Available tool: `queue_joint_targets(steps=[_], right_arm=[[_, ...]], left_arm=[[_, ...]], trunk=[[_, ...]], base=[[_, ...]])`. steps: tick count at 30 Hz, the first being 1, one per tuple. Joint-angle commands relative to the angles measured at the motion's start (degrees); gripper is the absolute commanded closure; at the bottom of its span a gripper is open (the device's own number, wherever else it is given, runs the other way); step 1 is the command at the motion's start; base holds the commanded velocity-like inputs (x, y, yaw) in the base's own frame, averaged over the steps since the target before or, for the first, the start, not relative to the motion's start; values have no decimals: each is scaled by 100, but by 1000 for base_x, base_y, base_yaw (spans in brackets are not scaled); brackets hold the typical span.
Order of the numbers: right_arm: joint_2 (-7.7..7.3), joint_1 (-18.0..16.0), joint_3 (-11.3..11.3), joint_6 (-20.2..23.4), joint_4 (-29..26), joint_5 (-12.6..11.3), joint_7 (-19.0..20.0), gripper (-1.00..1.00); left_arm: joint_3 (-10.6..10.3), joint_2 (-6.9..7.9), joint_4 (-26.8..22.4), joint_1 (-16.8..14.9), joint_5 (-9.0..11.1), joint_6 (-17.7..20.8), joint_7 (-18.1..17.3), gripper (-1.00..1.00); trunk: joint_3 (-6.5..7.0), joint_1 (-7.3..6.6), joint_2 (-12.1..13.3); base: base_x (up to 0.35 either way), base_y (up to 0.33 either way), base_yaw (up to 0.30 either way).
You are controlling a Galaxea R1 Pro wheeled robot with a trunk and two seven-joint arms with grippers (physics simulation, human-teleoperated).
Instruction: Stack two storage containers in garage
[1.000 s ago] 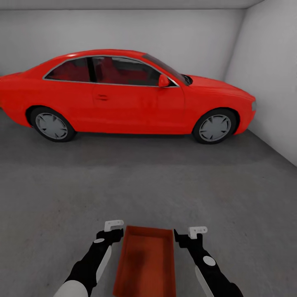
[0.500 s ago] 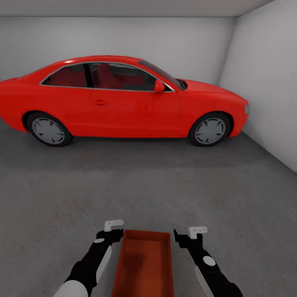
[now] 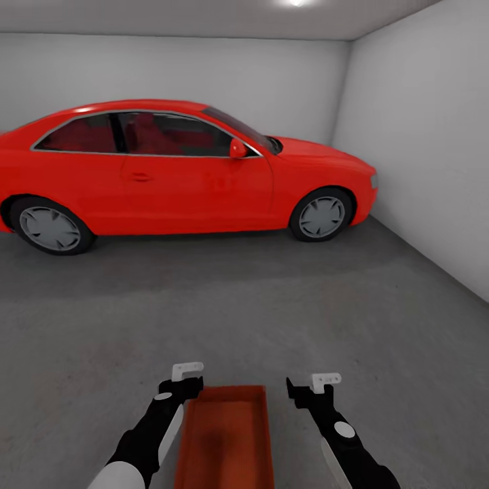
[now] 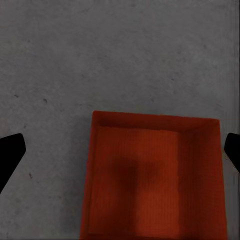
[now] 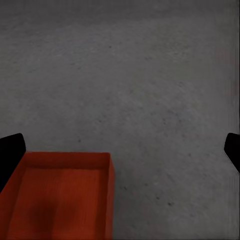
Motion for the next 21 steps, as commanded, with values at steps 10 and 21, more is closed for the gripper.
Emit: queue_joint_targets(steps=[10, 21], right_arm=[[-3, -4, 19, -2, 4, -58, -27, -100], [-3, -4, 19, 5, 7, -58, -27, -100]], left_arm=[[18, -5, -13, 0, -17, 34, 2, -100], [18, -5, -13, 0, -17, 34, 2, -100]], trunk=[[246, -219, 398], [522, -461, 839]], base=[[0, 0, -218], [0, 0, -217]])
